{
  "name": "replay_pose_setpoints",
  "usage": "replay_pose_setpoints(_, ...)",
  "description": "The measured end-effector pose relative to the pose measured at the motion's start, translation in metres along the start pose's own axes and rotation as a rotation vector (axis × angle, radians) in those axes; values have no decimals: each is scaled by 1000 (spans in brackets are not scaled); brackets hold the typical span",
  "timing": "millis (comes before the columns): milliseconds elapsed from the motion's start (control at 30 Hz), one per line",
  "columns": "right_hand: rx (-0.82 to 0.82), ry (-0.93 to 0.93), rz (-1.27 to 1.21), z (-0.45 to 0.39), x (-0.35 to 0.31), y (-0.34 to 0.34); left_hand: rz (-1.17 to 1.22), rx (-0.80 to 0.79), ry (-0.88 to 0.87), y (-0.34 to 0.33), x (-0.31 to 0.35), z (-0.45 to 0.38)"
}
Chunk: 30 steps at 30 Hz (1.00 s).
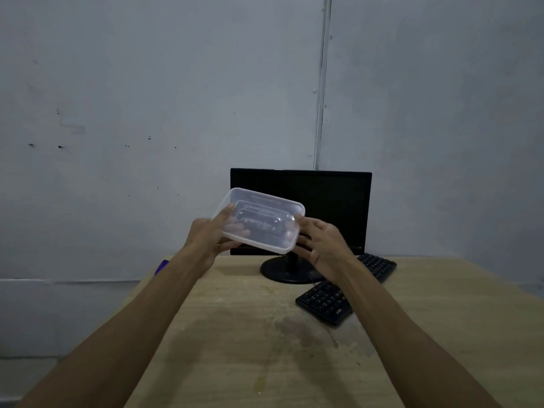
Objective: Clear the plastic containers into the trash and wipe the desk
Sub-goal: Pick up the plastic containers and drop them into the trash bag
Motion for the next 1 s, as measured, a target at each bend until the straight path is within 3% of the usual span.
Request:
replay_pose_setpoints(133,-138,-127,-16,2,10,-13,-5,102,-90,-5,1,-2)
replay_pose_setpoints(467,24,66,-149,-9,13,-13,5,124,-95,-18,-8,-2)
replay_pose_setpoints(733,154,191,-141,-11,19,-5,21,-162,61,-30,-11,8)
replay_pose_setpoints(867,81,147,-184,-10,26,-13,18,-183,39,-34,-12,10)
replay_pose_setpoints(1000,55,152,-53,-9,20,-19,-14,-171,50,-35,-20,13)
Point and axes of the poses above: each hand's wrist, its own z-axis away from the middle knuckle, its own y-axis out of the back of the hand, x = y × z, the point moved 5 cm from there along -z, towards the middle knuckle, and after that the axes turned 14 degrees about -x, right-handed, at the moved point
